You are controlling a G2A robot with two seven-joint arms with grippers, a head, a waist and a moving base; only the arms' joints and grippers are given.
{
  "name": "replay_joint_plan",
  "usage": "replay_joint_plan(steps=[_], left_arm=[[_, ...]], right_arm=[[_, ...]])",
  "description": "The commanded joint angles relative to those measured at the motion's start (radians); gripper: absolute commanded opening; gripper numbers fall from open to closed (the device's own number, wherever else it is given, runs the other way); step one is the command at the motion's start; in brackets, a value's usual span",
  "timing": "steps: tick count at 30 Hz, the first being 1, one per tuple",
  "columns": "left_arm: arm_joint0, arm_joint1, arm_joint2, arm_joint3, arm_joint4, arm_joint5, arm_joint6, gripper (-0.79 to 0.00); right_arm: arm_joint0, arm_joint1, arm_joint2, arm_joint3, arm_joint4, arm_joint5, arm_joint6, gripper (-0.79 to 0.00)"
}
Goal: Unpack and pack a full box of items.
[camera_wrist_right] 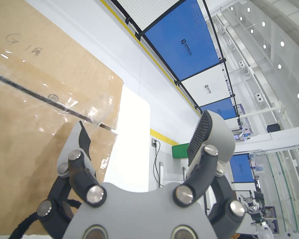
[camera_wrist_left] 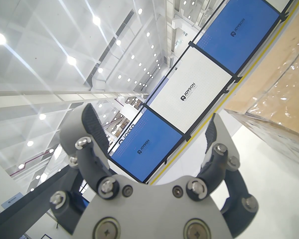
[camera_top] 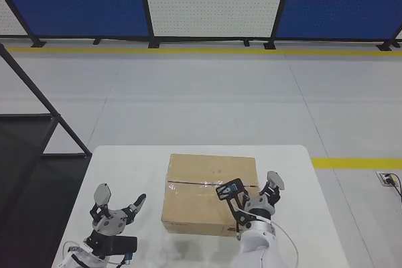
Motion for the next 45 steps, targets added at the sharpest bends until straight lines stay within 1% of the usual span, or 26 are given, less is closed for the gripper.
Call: replay_joint_plan(steps=[1, 3, 9, 15, 20, 23, 24, 27, 30, 31, 32, 40, 44, 45], left_arm=[[0.0, 0.0, 0.0, 0.0, 0.0, 0.0, 0.0, 0.0], [0.0, 0.0, 0.0, 0.0, 0.0, 0.0, 0.0, 0.0], [0.0, 0.0, 0.0, 0.0, 0.0, 0.0, 0.0, 0.0], [0.0, 0.0, 0.0, 0.0, 0.0, 0.0, 0.0, 0.0], [0.006, 0.0, -0.001, -0.014, 0.001, -0.01, -0.021, 0.0], [0.008, -0.001, -0.003, -0.018, -0.007, 0.01, -0.033, 0.0], [0.008, -0.001, -0.004, -0.017, -0.01, 0.016, -0.04, 0.0], [0.011, -0.001, -0.015, -0.009, 0.036, 0.077, -0.072, 0.0], [0.017, -0.003, -0.029, -0.002, -0.005, 0.093, -0.09, 0.0], [0.02, -0.003, -0.037, 0.001, -0.018, 0.097, -0.1, 0.0], [0.023, -0.004, -0.043, 0.001, -0.036, 0.095, -0.111, 0.0], [0.027, -0.004, -0.047, -0.001, -0.047, 0.086, -0.109, 0.0], [0.021, -0.004, -0.042, -0.014, -0.051, 0.07, -0.111, 0.0], [0.018, -0.005, -0.037, -0.02, -0.059, 0.072, -0.111, -0.108]], right_arm=[[-0.002, -0.007, 0.017, -0.002, 0.009, 0.01, 0.016, 0.0], [-0.005, -0.014, 0.037, -0.008, 0.022, 0.027, 0.039, 0.0], [-0.004, -0.032, 0.087, -0.008, 0.027, 0.032, 0.104, 0.0], [-0.015, -0.049, 0.129, -0.019, 0.04, 0.033, 0.137, 0.0], [-0.048, -0.057, 0.136, -0.056, 0.071, 0.011, 0.059, 0.0], [-0.069, -0.062, 0.135, -0.084, 0.141, -0.029, -0.013, 0.0], [-0.07, -0.062, 0.141, -0.078, 0.14, -0.037, -0.023, 0.0], [-0.056, -0.071, 0.139, -0.054, 0.152, -0.052, -0.032, 0.0], [-0.04, -0.08, 0.132, -0.036, 0.181, -0.068, -0.044, 0.0], [-0.035, -0.083, 0.134, -0.032, 0.176, -0.056, -0.033, 0.0], [-0.033, -0.086, 0.139, -0.029, 0.159, -0.035, -0.015, 0.0], [-0.033, -0.086, 0.139, -0.029, 0.159, -0.035, -0.015, 0.0], [-0.053, -0.089, 0.156, -0.047, 0.206, -0.033, -0.075, 0.0], [-0.055, -0.091, 0.159, -0.06, 0.226, -0.032, -0.089, -0.105]])
